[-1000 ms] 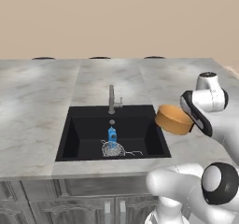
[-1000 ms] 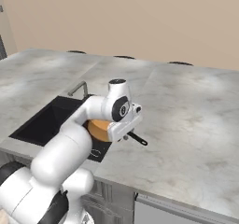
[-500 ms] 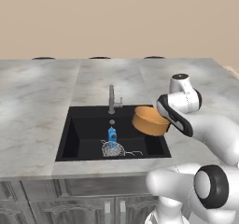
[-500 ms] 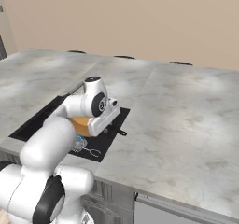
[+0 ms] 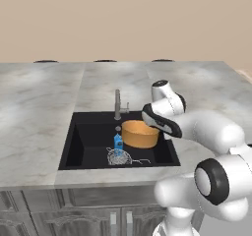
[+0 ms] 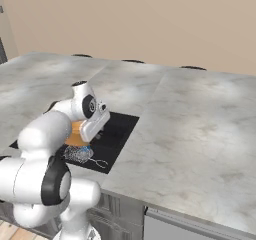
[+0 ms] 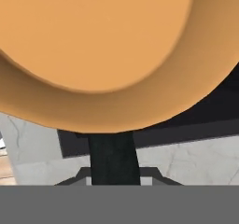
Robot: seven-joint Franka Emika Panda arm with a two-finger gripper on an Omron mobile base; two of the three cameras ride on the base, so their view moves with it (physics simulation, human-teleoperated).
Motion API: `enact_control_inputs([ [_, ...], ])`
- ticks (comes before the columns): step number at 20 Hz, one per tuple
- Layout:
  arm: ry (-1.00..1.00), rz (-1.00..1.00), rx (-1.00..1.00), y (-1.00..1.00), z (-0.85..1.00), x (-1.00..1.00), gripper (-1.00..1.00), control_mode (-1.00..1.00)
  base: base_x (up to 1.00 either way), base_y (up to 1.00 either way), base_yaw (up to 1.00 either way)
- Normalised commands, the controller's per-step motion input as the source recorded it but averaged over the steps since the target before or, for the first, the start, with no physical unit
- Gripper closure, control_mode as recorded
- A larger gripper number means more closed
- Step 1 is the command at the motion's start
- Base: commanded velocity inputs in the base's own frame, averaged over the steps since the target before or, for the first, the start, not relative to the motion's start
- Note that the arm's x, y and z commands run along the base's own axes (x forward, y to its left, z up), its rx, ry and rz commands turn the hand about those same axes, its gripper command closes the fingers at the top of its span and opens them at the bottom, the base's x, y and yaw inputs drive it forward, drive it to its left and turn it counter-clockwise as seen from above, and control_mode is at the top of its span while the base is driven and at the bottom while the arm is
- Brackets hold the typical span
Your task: Pick the strainer and saucepan and place them in the sink. Then turn on the water.
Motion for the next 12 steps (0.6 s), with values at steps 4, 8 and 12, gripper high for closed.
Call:
enact_control_inputs([
  [4, -0.05, 0.03, 0.07, 0.25, -0.41, 0.37, 1.00, -1.00, 0.00, 0.00, 0.00],
  [8, -0.06, 0.07, 0.15, 0.05, -0.37, 0.33, 1.00, -1.00, 0.00, 0.00, 0.00],
  [12, 0.00, 0.07, 0.06, 0.16, -0.21, 0.41, 1.00, -1.00, 0.00, 0.00, 0.00],
])
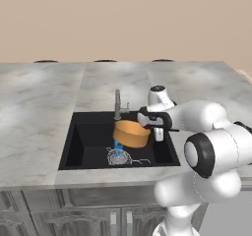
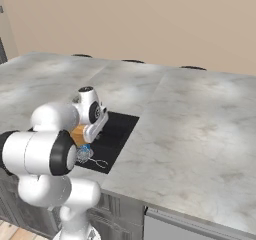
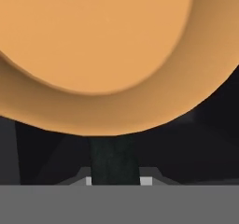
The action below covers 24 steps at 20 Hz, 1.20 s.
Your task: Pick the strainer and saucepan and place them in the sink. Then turn on the water.
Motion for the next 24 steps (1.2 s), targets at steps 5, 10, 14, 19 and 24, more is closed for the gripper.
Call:
enact_control_inputs([
  [5, 0.04, 0.04, -0.01, 0.40, -0.20, 0.37, 1.00, -1.00, 0.00, 0.00, 0.00],
  [10, 0.04, 0.04, -0.02, 0.34, -0.37, 0.34, 1.00, -1.00, 0.00, 0.00, 0.00],
  [14, 0.02, 0.06, 0.00, 0.18, -0.43, 0.29, 1.00, -1.00, 0.00, 0.00, 0.00],
  [19, 0.00, 0.08, 0.01, 0.00, -0.37, 0.16, 1.00, -1.00, 0.00, 0.00, 0.00],
  [24, 0.00, 0.07, 0.01, 0.00, -0.32, 0.04, 1.00, -1.00, 0.00, 0.00, 0.00],
])
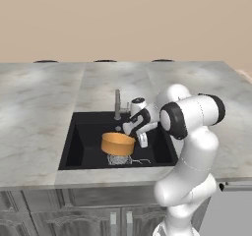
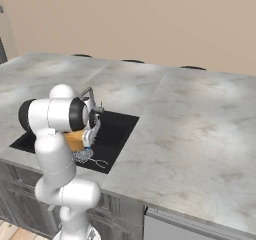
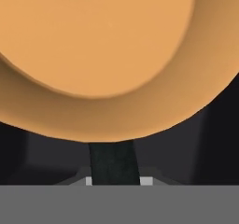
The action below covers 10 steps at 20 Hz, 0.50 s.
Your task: Pick the strainer and saucepan and place them in the sink. Then turn on the water.
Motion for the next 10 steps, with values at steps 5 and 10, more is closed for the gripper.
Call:
enact_control_inputs([
  [5, 0.00, 0.06, 0.05, -0.09, -0.28, 0.01, 1.00, -1.00, 0.00, 0.00, 0.00],
  [10, 0.00, 0.02, 0.05, -0.13, -0.25, 0.00, 1.00, -1.00, 0.00, 0.00, 0.00],
])
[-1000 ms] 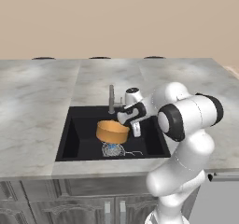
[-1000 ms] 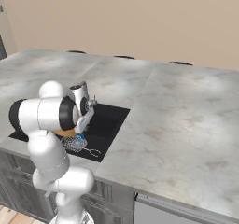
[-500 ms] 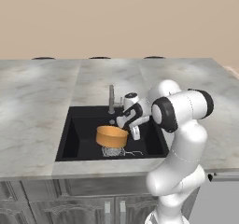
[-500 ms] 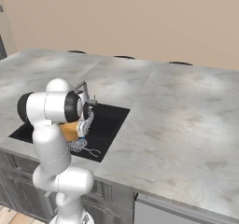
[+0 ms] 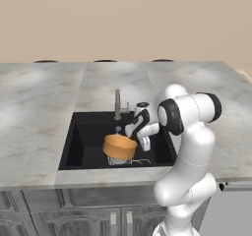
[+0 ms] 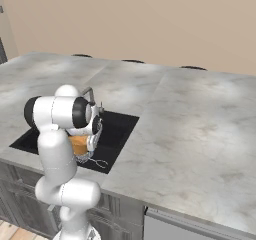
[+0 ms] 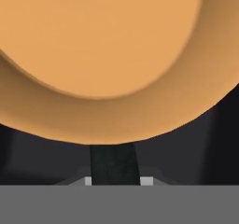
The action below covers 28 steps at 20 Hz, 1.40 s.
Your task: Pick the strainer and saucepan and place them in the sink. Then turn on the water.
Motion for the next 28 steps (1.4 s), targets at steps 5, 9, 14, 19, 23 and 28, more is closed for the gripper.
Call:
enact_control_inputs([
  [5, 0.00, 0.00, 0.04, -0.05, -0.21, 0.00, 1.00, -1.00, 0.00, 0.00, 0.00],
  [9, 0.00, 0.00, 0.02, -0.01, -0.22, 0.00, 1.00, -1.00, 0.00, 0.00, 0.00],
  [14, 0.00, 0.00, 0.00, 0.00, -0.17, 0.00, 1.00, -1.00, 0.00, 0.00, 0.00],
  [19, 0.00, 0.00, 0.00, 0.00, -0.16, 0.00, 1.00, -1.00, 0.00, 0.00, 0.00],
  [23, 0.00, 0.00, 0.00, 0.00, -0.15, 0.00, 1.00, -1.00, 0.00, 0.00, 0.00],
  [28, -0.02, 0.00, 0.01, 0.00, -0.10, 0.00, -1.00, -1.00, 0.00, 0.00, 0.00],
])
